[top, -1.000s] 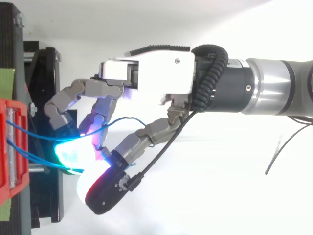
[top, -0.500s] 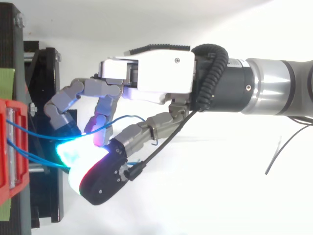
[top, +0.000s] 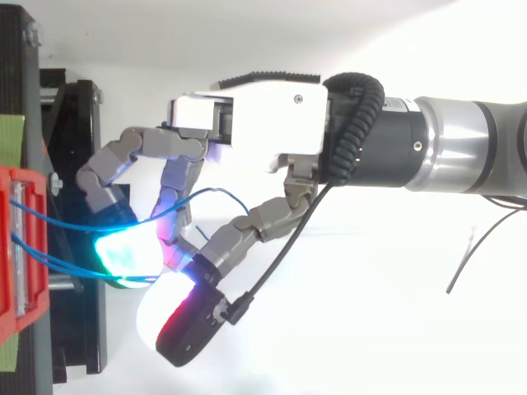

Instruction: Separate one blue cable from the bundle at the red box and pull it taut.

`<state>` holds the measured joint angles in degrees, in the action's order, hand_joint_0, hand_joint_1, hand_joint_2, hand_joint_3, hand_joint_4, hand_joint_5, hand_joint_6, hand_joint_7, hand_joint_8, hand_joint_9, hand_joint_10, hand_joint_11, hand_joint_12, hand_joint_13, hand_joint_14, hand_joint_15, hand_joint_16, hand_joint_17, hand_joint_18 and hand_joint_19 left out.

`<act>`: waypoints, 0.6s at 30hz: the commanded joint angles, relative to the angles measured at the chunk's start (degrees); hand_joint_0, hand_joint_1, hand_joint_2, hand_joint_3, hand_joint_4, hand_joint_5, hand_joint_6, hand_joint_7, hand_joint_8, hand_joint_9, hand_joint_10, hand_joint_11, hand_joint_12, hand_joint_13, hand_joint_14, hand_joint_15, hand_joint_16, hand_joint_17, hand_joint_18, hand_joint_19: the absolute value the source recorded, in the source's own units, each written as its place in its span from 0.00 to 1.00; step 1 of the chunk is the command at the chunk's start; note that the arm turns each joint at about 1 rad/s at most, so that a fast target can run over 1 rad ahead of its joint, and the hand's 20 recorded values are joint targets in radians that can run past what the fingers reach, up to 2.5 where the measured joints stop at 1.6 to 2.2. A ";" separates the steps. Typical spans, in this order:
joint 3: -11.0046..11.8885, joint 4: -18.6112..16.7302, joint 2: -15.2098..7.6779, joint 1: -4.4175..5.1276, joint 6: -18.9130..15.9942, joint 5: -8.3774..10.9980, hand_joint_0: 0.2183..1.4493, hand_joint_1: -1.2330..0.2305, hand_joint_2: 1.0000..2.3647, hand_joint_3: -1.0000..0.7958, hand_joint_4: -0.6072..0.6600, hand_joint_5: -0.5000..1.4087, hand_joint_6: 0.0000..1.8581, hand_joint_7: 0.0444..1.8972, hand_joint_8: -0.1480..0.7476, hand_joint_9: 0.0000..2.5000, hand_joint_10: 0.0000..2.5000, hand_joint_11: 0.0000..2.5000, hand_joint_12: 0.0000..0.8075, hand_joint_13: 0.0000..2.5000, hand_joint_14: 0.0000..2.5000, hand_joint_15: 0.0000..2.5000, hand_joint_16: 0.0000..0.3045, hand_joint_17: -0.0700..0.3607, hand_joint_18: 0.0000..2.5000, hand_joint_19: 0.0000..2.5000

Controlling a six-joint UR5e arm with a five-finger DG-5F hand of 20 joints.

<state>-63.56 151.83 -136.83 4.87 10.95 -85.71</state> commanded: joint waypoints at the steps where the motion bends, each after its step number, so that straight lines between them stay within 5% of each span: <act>1: 0.02 -0.04 -0.02 0.05 0.04 0.46 0.22 0.26 0.00 0.28 0.61 0.18 0.48 0.67 0.55 0.51 0.01 0.57 0.48 0.52 0.01 0.50 0.17 0.43 0.44 0.29; 9: -0.07 0.40 -0.02 0.22 -0.05 0.46 0.24 0.28 0.00 0.28 0.62 0.18 0.49 0.66 0.51 0.51 0.00 0.70 0.45 0.55 0.01 0.67 0.17 0.43 0.44 0.30; 18: -0.07 0.40 -0.02 0.31 0.04 0.46 0.24 0.37 0.00 0.28 0.62 0.17 0.49 0.63 0.52 0.49 0.03 0.70 0.44 0.56 0.00 0.71 0.17 0.43 0.44 0.30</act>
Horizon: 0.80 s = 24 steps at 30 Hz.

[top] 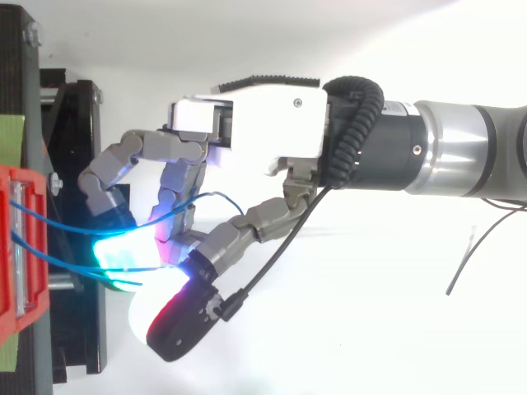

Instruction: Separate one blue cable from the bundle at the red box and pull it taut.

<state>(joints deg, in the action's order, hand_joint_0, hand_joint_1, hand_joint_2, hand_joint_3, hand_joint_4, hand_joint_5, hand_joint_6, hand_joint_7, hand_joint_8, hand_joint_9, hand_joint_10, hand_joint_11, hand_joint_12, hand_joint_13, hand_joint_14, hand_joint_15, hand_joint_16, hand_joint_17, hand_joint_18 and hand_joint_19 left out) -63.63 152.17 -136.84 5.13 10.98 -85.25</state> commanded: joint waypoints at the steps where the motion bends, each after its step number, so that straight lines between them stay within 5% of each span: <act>1: 0.00 0.06 -0.01 -0.03 0.01 0.00 0.25 0.38 0.00 0.28 0.61 0.17 0.49 0.63 0.52 0.50 0.02 0.70 0.44 0.56 0.00 0.71 0.17 0.43 0.44 0.31; 5: 0.00 0.06 0.08 -0.03 0.01 0.00 0.32 0.44 0.00 0.28 0.60 0.17 0.48 0.66 0.49 0.51 0.00 0.71 0.40 0.57 0.00 0.73 0.16 0.41 0.43 0.33; 15: 0.00 0.06 0.08 0.06 0.01 0.00 0.34 0.32 0.01 0.42 0.60 0.17 0.48 0.70 0.50 0.49 0.00 0.71 0.41 0.56 0.00 0.72 0.16 0.42 0.43 0.33; 24: 0.00 -0.03 0.08 0.06 0.01 0.35 0.32 0.34 0.01 0.46 0.58 0.17 0.49 0.68 0.50 0.50 0.00 0.70 0.41 0.56 0.00 0.72 0.17 0.43 0.43 0.34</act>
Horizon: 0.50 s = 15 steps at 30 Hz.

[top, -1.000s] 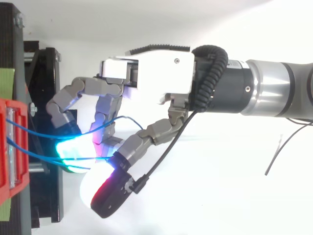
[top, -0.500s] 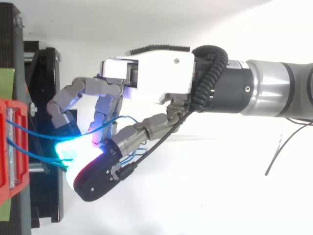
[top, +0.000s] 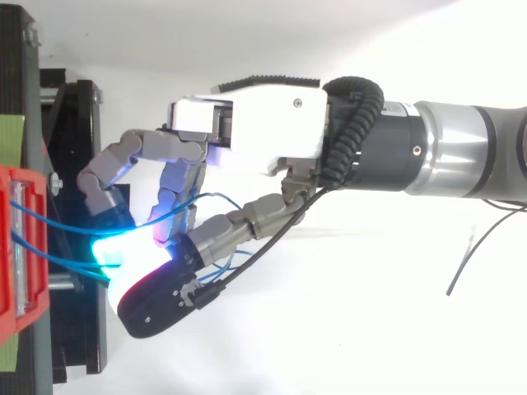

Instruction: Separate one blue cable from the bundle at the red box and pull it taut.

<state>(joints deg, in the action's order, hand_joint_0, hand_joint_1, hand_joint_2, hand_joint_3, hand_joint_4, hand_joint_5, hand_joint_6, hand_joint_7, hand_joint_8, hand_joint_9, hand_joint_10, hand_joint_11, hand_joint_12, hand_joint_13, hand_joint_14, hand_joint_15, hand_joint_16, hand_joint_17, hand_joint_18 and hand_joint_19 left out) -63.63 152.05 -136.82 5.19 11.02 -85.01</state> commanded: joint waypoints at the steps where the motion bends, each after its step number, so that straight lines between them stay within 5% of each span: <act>1: 0.00 0.09 0.06 0.08 -0.03 0.11 0.32 0.34 0.01 0.45 0.59 0.17 0.49 0.67 0.49 0.49 0.00 0.70 0.41 0.56 0.00 0.71 0.17 0.43 0.42 0.34; 7: 0.00 0.27 -0.02 -0.01 -0.03 0.11 0.29 0.48 0.00 0.29 0.60 0.17 0.47 0.65 0.50 0.52 0.00 0.68 0.42 0.55 0.00 0.68 0.17 0.44 0.42 0.35; 15: 0.00 0.27 0.06 0.17 -0.03 0.20 0.24 0.42 0.00 0.28 0.62 0.18 0.46 0.66 0.53 0.52 0.00 0.65 0.46 0.54 0.01 0.63 0.19 0.46 0.43 0.34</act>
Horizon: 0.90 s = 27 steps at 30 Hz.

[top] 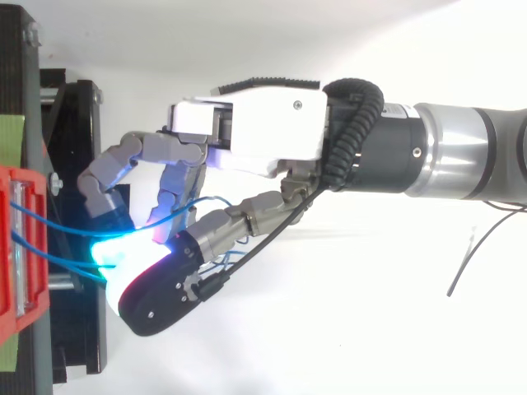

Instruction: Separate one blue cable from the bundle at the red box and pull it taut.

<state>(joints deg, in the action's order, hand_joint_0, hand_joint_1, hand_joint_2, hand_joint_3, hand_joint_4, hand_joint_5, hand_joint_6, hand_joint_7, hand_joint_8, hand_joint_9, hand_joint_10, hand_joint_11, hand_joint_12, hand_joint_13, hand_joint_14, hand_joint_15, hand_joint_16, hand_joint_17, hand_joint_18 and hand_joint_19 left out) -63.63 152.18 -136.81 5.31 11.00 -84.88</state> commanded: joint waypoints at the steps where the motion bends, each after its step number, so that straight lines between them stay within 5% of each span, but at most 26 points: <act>1: 0.00 0.13 0.06 -0.04 -0.10 -0.02 0.23 0.41 0.00 0.28 0.62 0.18 0.46 0.66 0.53 0.51 0.00 0.65 0.47 0.54 0.01 0.62 0.19 0.46 0.43 0.34; 10: 0.00 0.13 -0.03 0.05 -0.02 0.07 0.31 0.32 0.00 0.28 0.60 0.17 0.46 0.66 0.49 0.49 0.00 0.65 0.42 0.51 0.01 0.61 0.17 0.43 0.40 0.34; 17: 0.00 0.13 -0.03 0.14 0.07 0.07 0.35 0.29 0.01 0.40 0.57 0.17 0.47 0.68 0.48 0.48 0.00 0.65 0.43 0.51 0.01 0.61 0.17 0.43 0.40 0.33; 27: 0.00 0.13 -0.03 0.05 -0.02 -0.02 0.46 0.21 0.00 0.28 0.56 0.16 0.48 0.66 0.47 0.46 0.01 0.64 0.43 0.49 0.01 0.58 0.16 0.42 0.40 0.28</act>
<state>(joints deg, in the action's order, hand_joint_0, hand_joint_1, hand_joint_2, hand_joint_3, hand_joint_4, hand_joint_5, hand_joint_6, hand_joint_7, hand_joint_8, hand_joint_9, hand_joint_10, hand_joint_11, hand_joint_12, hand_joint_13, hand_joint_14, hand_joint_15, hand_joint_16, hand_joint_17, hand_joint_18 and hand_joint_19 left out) -63.63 152.31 -136.83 5.41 10.99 -84.89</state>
